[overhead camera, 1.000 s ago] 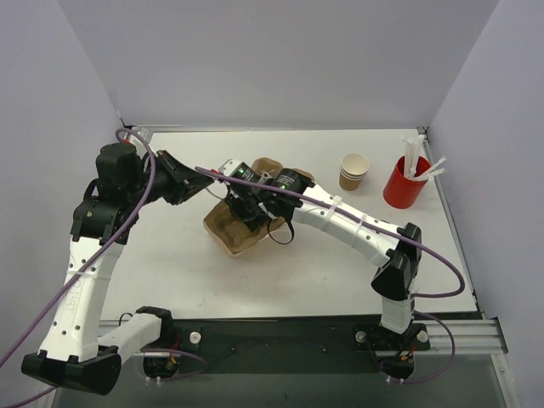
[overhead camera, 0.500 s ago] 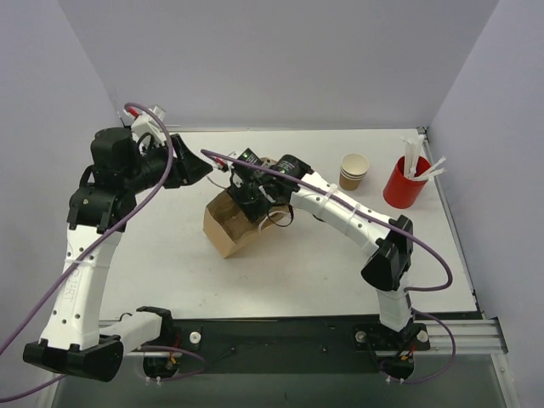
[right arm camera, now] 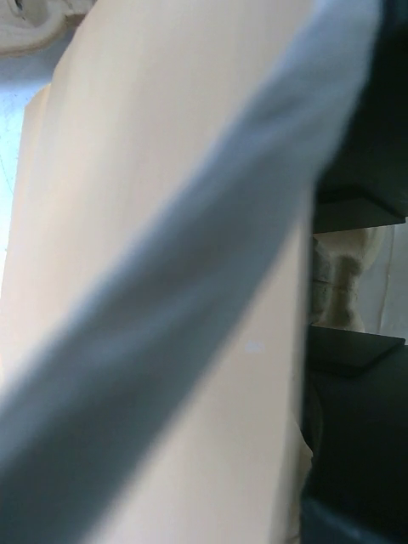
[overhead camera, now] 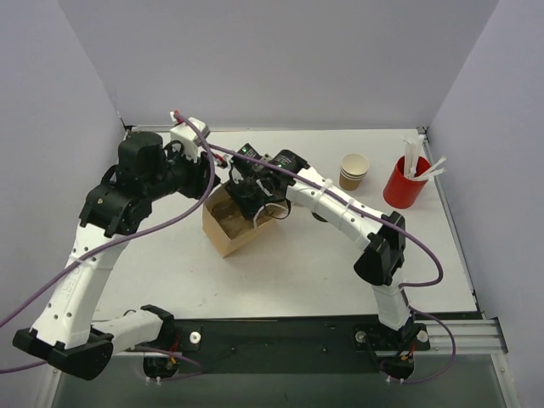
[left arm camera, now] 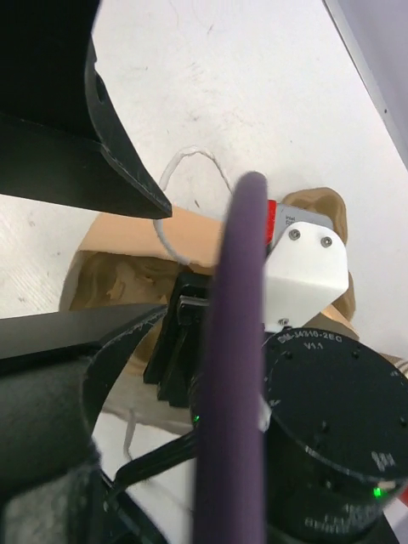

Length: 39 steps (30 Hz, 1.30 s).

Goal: Pack the takeout coffee

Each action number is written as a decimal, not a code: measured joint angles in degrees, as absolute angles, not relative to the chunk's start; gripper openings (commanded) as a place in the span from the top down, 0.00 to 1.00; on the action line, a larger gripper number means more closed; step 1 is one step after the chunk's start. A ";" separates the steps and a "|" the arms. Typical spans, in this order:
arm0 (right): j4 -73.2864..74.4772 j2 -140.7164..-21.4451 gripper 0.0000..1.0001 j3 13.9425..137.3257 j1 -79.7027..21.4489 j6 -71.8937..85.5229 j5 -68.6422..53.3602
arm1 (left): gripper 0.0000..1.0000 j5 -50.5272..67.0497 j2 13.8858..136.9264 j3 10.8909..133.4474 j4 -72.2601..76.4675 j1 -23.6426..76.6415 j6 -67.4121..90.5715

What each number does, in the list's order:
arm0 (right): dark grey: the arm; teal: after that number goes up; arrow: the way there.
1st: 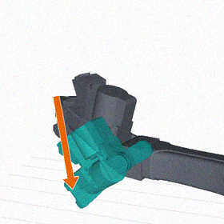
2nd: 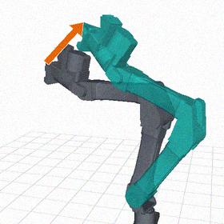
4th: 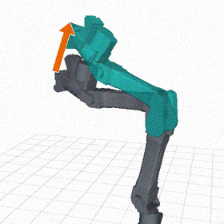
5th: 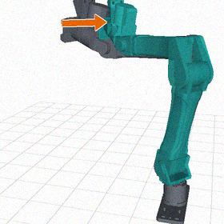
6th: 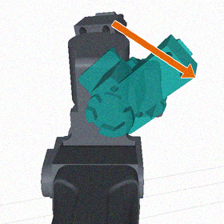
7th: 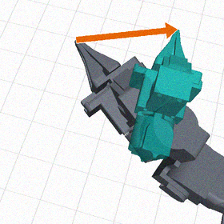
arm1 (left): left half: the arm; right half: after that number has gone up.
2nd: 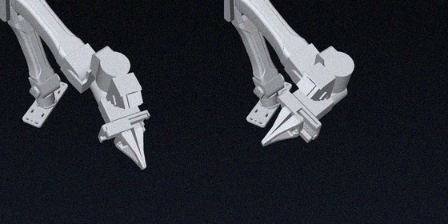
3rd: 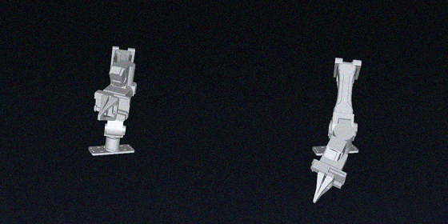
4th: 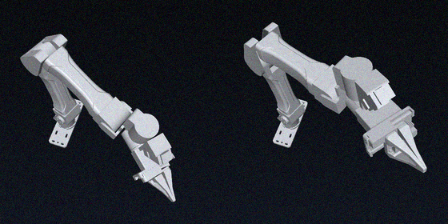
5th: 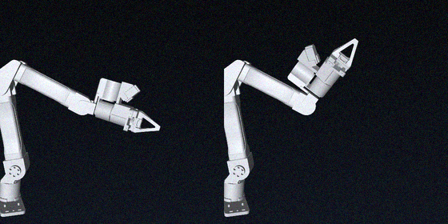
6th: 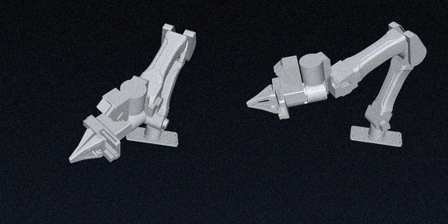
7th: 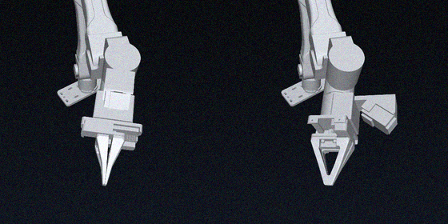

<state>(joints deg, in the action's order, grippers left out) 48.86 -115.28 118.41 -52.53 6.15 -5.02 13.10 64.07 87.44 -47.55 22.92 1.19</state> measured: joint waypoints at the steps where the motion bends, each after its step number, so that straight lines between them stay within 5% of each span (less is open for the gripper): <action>1: 48.95 -115.33 0.80 118.43 -52.53 6.20 -5.19 | 0.47 11.92 65.08 87.70 -47.77 23.57 0.14; 14: 50.68 -116.16 0.80 118.45 -51.83 7.51 -5.61 | 0.55 4.60 72.16 91.44 -49.41 27.49 -5.85; 39: 51.24 -116.97 0.81 118.61 -48.51 10.83 -6.94 | 0.49 7.99 71.99 83.79 -44.23 28.03 -6.50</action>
